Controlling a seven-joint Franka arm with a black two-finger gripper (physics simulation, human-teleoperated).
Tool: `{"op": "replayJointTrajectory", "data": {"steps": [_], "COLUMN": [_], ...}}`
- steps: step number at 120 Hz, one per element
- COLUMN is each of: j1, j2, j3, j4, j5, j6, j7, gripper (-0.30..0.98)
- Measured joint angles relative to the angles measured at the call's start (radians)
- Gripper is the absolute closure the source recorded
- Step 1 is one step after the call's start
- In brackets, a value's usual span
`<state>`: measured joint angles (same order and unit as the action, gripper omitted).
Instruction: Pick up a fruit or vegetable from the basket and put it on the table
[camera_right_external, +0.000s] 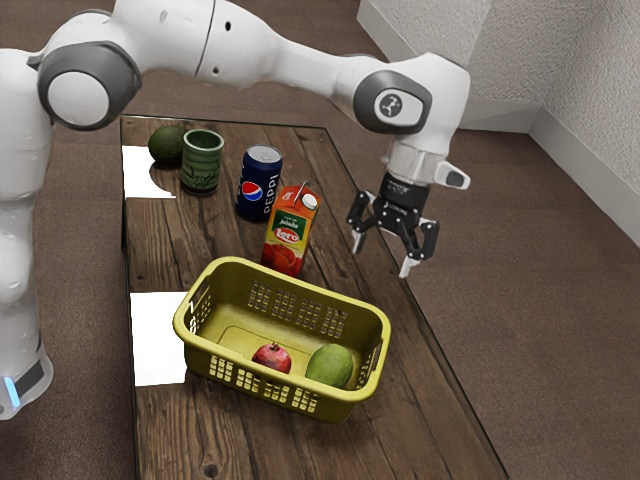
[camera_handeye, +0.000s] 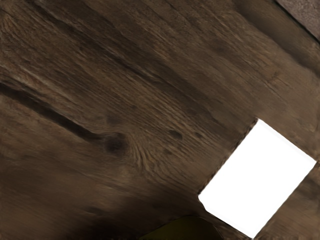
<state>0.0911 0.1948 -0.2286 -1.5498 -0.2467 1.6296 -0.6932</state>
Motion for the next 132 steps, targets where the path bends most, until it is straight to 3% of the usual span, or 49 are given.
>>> {"op": "replayJointTrajectory", "data": {"steps": [34,51,62,77,107,132], "j1": [-0.133,-0.185,-0.174,-0.174,-0.167,-0.199], "j2": [-0.074,-0.361,-0.433,-0.413,-0.309,-0.303], "j3": [-0.001,0.011,0.074,0.118,0.122,0.122], "j4": [-0.042,-0.354,-0.457,-0.48,-0.476,-0.476], "j5": [-0.009,-0.006,-0.003,0.015,0.015,0.011], "j6": [0.02,0.115,0.159,0.196,0.256,0.308], "j7": [0.123,0.144,0.151,0.163,0.183,0.192], "gripper": [0.0,0.0,0.0,0.0,0.0,0.0]}}
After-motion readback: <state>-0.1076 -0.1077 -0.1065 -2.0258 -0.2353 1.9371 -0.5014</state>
